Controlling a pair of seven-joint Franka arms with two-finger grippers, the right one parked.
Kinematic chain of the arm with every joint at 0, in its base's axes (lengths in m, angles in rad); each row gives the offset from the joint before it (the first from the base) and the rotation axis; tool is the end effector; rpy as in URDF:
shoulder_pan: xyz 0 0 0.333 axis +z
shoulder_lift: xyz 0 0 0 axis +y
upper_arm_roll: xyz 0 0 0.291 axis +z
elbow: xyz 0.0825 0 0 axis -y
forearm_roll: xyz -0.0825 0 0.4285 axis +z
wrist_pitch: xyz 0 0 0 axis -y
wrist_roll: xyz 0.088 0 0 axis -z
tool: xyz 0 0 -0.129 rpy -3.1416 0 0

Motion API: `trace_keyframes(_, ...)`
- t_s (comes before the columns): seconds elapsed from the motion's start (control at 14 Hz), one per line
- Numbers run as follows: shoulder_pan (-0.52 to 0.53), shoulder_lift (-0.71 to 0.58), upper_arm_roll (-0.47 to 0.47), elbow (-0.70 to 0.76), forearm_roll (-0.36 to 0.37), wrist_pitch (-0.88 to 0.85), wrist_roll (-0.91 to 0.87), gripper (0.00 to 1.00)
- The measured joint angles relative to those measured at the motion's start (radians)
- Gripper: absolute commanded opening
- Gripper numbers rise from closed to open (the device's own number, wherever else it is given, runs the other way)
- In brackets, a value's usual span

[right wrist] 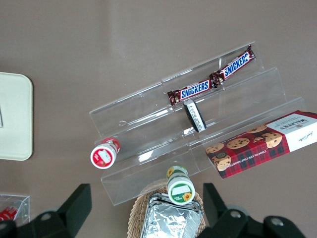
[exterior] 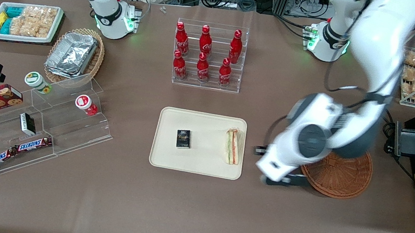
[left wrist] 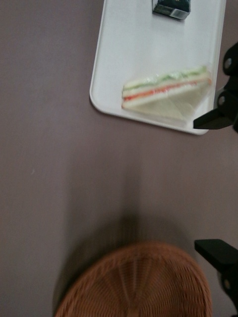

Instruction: Place sandwich from basket to tray

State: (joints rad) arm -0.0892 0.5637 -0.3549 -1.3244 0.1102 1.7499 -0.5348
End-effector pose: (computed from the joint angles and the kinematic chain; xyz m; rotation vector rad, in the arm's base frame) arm 0.6784 -0.2624 0.3584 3.1073 0.1654 -0.2038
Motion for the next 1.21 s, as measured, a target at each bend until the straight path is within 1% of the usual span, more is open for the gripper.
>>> trace_keyframes(0.14, 0.093, -0.094, -0.001, -0.060, -0.015, -0.018, 0.093, 0.98)
trace_keyframes(0.36, 0.179, -0.256, 0.002, -0.247, -0.032, 0.016, 0.240, 0.98)
trace_keyframes(0.43, 0.190, -0.312, 0.014, -0.318, -0.033, 0.042, 0.281, 0.98)
trace_keyframes(0.57, 0.190, -0.415, 0.072, -0.447, -0.034, 0.088, 0.379, 0.98)
trace_keyframes(0.71, 0.191, -0.492, 0.120, -0.525, -0.035, 0.100, 0.480, 0.98)
trace_keyframes(0.86, 0.194, -0.525, 0.141, -0.543, -0.035, 0.100, 0.520, 0.99)
trace_keyframes(1.0, 0.193, -0.523, 0.139, -0.528, -0.034, 0.091, 0.525, 0.99)
trace_keyframes(1.07, 0.192, -0.512, 0.137, -0.504, -0.030, 0.066, 0.526, 0.99)
trace_keyframes(1.21, 0.191, -0.464, 0.134, -0.405, -0.011, -0.039, 0.532, 0.99)
